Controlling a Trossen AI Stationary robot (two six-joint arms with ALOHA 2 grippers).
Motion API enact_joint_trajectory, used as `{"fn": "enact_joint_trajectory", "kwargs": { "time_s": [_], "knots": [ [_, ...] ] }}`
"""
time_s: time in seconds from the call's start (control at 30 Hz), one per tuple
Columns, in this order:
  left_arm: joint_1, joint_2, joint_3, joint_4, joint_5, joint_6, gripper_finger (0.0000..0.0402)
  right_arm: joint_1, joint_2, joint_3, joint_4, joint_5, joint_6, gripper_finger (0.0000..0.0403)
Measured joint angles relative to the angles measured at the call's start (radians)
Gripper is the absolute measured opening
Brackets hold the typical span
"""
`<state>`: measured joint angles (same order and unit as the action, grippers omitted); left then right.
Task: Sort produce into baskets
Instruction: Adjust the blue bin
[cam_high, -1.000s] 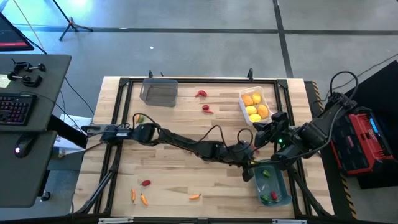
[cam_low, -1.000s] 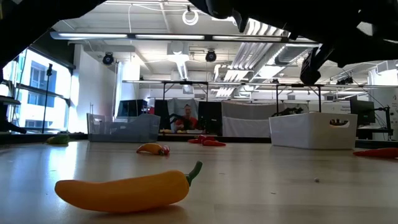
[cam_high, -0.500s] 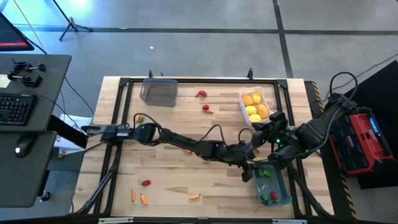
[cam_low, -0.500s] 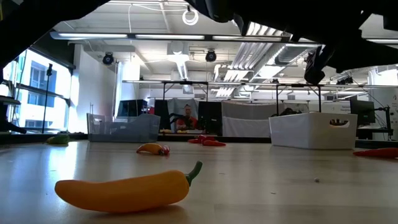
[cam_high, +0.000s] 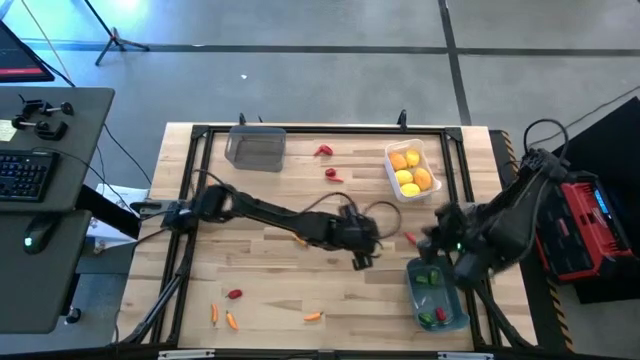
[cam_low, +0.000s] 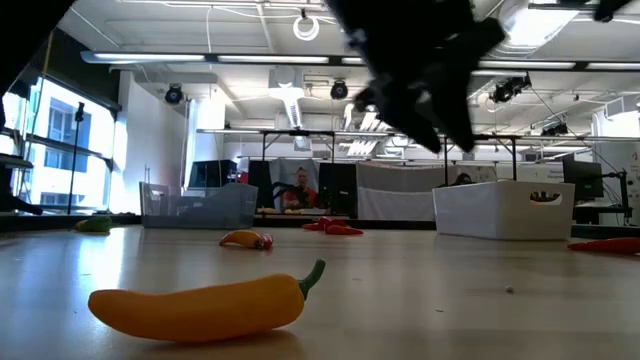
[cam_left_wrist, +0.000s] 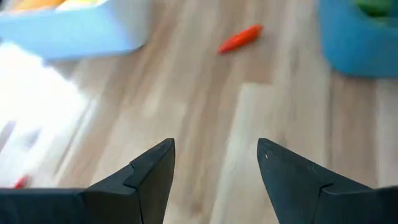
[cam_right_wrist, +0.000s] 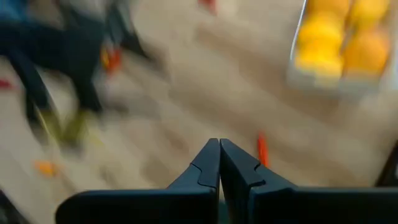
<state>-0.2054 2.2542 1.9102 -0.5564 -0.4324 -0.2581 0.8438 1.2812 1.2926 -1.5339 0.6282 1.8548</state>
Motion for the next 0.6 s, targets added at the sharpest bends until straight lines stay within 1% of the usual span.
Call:
{"fn": "enact_joint_trajectory", "kwargs": {
  "time_s": [0.07, 0.13, 0.2, 0.3, 0.37, 0.43, 0.5, 0.6],
  "knots": [
    [-0.004, -0.11, -0.162, 0.11, -0.003, -0.056, 0.0216, 0.048, 0.013, -0.085, 0.115, -0.108, 0.044, 0.0001],
    [-0.018, -0.235, -0.337, 0.231, 0.026, -0.103, 0.0216, 0.096, 0.035, -0.186, 0.277, -0.222, 0.082, 0.0],
    [-0.031, -0.347, -0.502, 0.32, 0.073, -0.137, 0.0216, 0.127, 0.063, -0.272, 0.427, -0.325, 0.103, 0.0],
    [-0.048, -0.516, -0.693, 0.409, 0.161, -0.183, 0.0216, 0.129, 0.121, -0.35, 0.546, -0.442, 0.109, 0.0],
    [-0.061, -0.635, -0.769, 0.463, 0.173, -0.189, 0.0216, 0.119, 0.161, -0.37, 0.572, -0.476, 0.099, 0.0],
    [-0.069, -0.728, -0.822, 0.455, 0.159, -0.223, 0.0216, 0.103, 0.192, -0.383, 0.625, -0.49, 0.071, 0.0],
    [-0.074, -0.792, -0.864, 0.437, 0.137, -0.289, 0.0216, 0.075, 0.225, -0.393, 0.682, -0.533, 0.027, 0.0],
    [-0.077, -0.879, -0.889, 0.444, 0.107, -0.362, 0.0216, 0.044, 0.255, -0.38, 0.725, -0.568, 0.014, 0.0]
  ]
}}
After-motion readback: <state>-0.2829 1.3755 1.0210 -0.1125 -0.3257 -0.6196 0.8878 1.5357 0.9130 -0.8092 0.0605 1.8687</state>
